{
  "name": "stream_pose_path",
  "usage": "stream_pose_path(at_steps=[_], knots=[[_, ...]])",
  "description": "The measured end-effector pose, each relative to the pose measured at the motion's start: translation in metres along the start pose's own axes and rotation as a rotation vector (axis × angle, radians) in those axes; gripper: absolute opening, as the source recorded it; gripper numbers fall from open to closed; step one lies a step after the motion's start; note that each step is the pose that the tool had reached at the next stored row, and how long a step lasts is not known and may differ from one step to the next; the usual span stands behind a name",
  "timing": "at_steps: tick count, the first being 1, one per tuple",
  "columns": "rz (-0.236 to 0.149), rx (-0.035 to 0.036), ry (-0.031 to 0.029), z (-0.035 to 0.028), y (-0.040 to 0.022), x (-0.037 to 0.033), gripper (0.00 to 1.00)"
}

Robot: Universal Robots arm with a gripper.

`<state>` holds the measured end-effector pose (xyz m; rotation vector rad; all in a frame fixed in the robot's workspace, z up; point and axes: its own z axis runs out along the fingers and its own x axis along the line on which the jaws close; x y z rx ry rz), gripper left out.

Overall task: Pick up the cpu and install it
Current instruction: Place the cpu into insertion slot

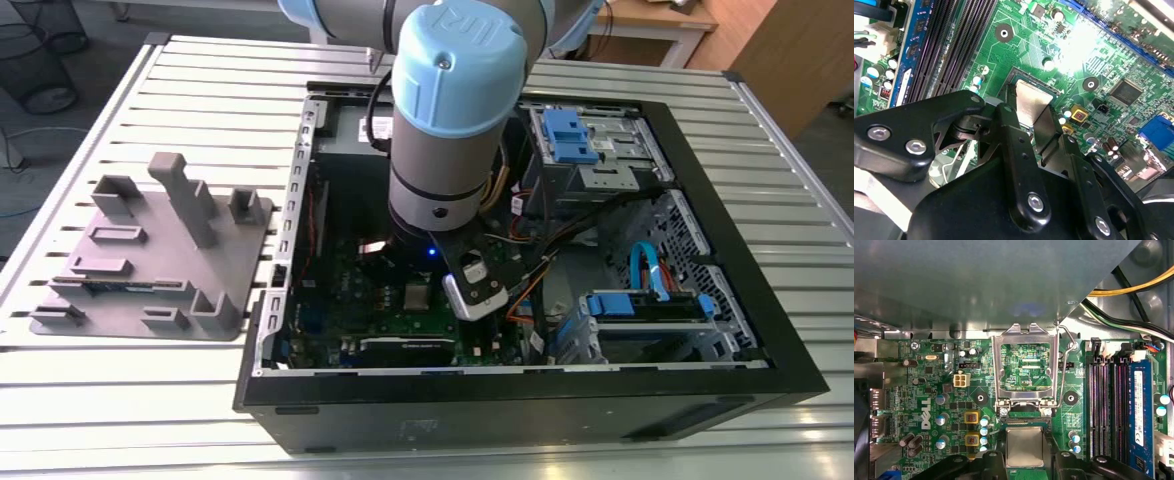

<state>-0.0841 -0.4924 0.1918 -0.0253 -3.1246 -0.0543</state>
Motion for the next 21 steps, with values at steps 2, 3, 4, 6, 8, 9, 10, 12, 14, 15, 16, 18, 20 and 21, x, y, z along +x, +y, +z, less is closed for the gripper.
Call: stream_pose_path(at_steps=[2, 3, 4, 6, 8, 9, 10, 12, 14, 15, 16, 18, 20, 21], knots=[[0.0, -0.0001, -0.0001, 0.0001, 0.0, 0.0, 0.38], [0.0, -0.0002, -0.0001, 0.0001, 0.0, 0.0, 0.38], [0.0, -0.0002, -0.0002, 0.0001, 0.0, 0.0, 0.38], [0.0, -0.0002, -0.0001, 0.0001, 0.0, 0.0, 0.38], [0.0, -0.0003, -0.0002, 0.0001, 0.0, 0.0, 0.38], [0.0, -0.0002, -0.0001, 0.0001, 0.0, 0.0, 0.38], [0.0, -0.0002, -0.0001, 0.0001, 0.0, 0.0001, 0.38], [0.0, -0.0008, -0.0004, -0.0008, 0.0001, 0.0001, 0.38], [0.0, -0.0004, -0.0002, -0.0021, 0.0001, 0.0001, 0.38], [0.0, -0.0004, -0.0002, -0.0025, 0.0001, 0.0001, 0.38], [0.0, -0.0004, -0.0002, -0.0026, 0.0001, 0.0001, 0.38], [0.0, -0.0006, -0.0014, -0.0026, 0.0001, 0.0001, 0.38], [0.0, -0.0001, -0.0045, -0.0028, -0.0001, 0.0001, 0.38], [0.0, -0.0002, -0.0055, -0.0026, -0.0001, 0.0001, 0.38]])
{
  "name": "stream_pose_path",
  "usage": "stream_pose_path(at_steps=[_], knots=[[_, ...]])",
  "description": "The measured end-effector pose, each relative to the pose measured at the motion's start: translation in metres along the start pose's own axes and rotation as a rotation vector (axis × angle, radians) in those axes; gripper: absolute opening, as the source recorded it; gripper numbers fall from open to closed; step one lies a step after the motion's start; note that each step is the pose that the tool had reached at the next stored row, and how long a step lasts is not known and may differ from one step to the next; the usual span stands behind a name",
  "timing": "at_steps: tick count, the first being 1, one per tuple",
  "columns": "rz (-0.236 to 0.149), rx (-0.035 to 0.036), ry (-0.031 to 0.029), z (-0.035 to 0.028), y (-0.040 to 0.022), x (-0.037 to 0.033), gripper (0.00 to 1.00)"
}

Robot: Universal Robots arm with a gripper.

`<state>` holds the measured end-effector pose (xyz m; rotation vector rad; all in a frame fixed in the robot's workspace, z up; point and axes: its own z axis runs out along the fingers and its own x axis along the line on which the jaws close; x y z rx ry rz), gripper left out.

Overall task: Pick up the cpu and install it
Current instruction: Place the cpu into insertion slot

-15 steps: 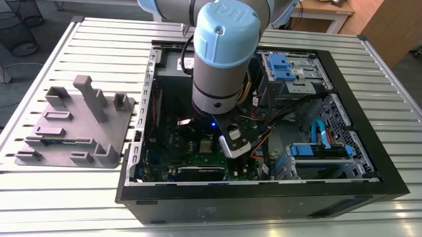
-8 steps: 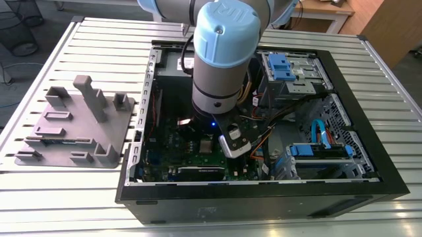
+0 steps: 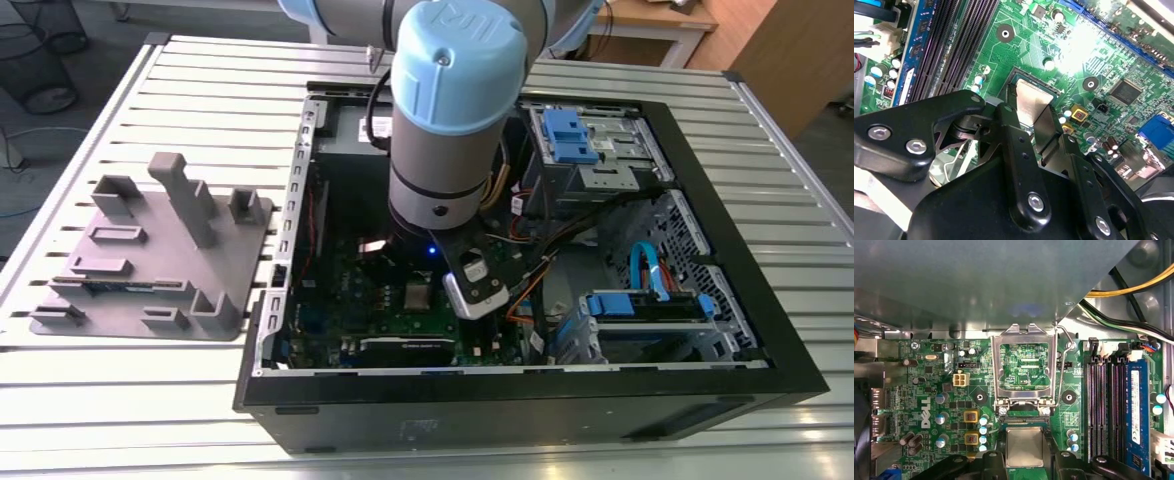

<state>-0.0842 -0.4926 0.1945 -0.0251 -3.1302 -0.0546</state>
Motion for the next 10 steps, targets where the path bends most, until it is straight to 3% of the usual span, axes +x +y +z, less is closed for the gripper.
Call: stream_pose_path(at_steps=[3, 10], knots=[[0.0, -0.0002, -0.0028, 0.0005, -0.0001, 0.0001, 0.38], [-0.001, -0.0001, -0.0033, 0.0024, -0.0002, 0.0, 0.38]])
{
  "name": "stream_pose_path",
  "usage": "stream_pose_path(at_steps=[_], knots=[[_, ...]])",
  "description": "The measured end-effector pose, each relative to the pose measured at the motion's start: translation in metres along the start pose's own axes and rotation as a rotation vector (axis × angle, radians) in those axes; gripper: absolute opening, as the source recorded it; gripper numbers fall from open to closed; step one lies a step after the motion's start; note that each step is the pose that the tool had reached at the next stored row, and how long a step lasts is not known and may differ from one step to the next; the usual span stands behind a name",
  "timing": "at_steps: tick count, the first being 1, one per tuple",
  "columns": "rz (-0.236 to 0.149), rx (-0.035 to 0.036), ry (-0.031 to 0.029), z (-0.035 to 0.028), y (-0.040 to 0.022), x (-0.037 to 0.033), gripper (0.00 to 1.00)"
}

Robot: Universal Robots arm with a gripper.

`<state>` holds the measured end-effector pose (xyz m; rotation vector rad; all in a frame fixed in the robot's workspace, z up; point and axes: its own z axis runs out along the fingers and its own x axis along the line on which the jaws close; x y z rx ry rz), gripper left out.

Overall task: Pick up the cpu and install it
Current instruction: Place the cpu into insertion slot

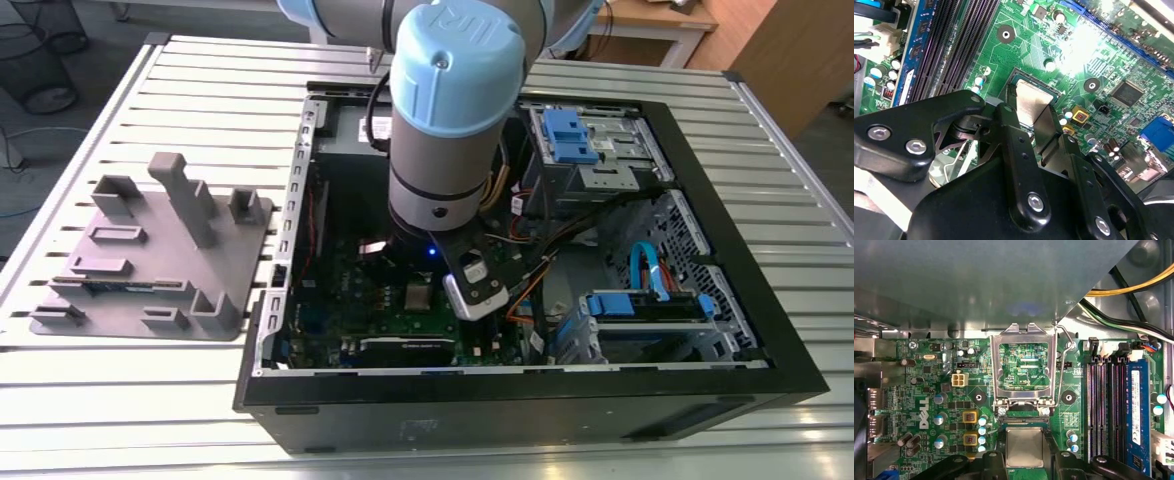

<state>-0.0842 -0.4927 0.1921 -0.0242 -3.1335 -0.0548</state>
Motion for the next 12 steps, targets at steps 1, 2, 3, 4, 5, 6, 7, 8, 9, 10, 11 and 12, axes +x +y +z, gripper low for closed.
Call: stream_pose_path(at_steps=[1, 2, 3, 4, 5, 6, 7, 8, 9, 10, 11, 12], knots=[[0.0, 0.0, 0.0, 0.0, 0.0, 0.0, 0.38], [0.0, 0.0, 0.0, 0.0, 0.0, 0.0, 0.38], [0.0, 0.0001, 0.0, 0.0, 0.0, 0.0, 0.38], [0.0, 0.0001, 0.0, 0.0, 0.0, 0.0, 0.38], [0.0, 0.0, 0.0, 0.0001, 0.0, 0.0, 0.38], [0.0, 0.0, 0.0, 0.0001, 0.0, 0.0, 0.38], [0.0, -0.0012, 0.0, 0.0001, 0.0, 0.0, 0.38], [0.0, -0.0027, 0.0, 0.0001, 0.0, 0.0, 0.38], [0.0, -0.0054, -0.0003, 0.0004, 0.0001, -0.0001, 0.38], [0.0, -0.0079, -0.0001, 0.0003, 0.0, 0.0, 0.38], [0.0, -0.0109, 0.0, 0.0002, -0.0001, 0.0, 0.38], [0.0, -0.0127, 0.0, 0.0001, -0.0001, 0.0, 0.38]])
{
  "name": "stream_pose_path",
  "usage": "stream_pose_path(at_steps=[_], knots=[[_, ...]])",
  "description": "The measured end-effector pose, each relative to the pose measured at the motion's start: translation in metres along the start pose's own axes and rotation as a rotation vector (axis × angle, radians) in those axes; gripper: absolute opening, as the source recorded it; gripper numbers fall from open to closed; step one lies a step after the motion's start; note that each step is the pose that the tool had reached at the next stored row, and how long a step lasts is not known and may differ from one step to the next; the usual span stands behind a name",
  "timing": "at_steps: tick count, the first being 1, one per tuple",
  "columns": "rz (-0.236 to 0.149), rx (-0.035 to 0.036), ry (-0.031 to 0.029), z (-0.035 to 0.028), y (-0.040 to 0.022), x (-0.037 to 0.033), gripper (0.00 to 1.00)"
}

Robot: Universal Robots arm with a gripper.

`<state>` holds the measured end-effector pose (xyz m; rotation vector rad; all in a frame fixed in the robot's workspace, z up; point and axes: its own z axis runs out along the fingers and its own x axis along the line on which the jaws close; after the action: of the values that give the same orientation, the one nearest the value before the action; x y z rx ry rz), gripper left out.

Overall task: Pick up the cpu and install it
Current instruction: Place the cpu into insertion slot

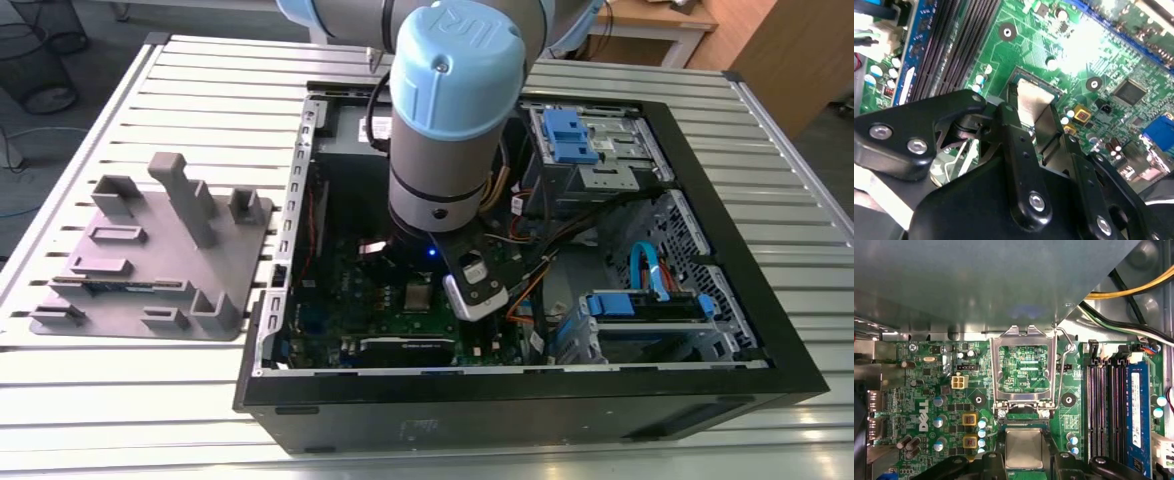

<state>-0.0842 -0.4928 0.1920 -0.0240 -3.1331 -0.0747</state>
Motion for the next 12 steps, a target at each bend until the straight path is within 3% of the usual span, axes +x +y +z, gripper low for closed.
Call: stream_pose_path(at_steps=[12], knots=[[0.0, -0.0005, 0.0, 0.0002, -0.0007, 0.0, 0.4]])
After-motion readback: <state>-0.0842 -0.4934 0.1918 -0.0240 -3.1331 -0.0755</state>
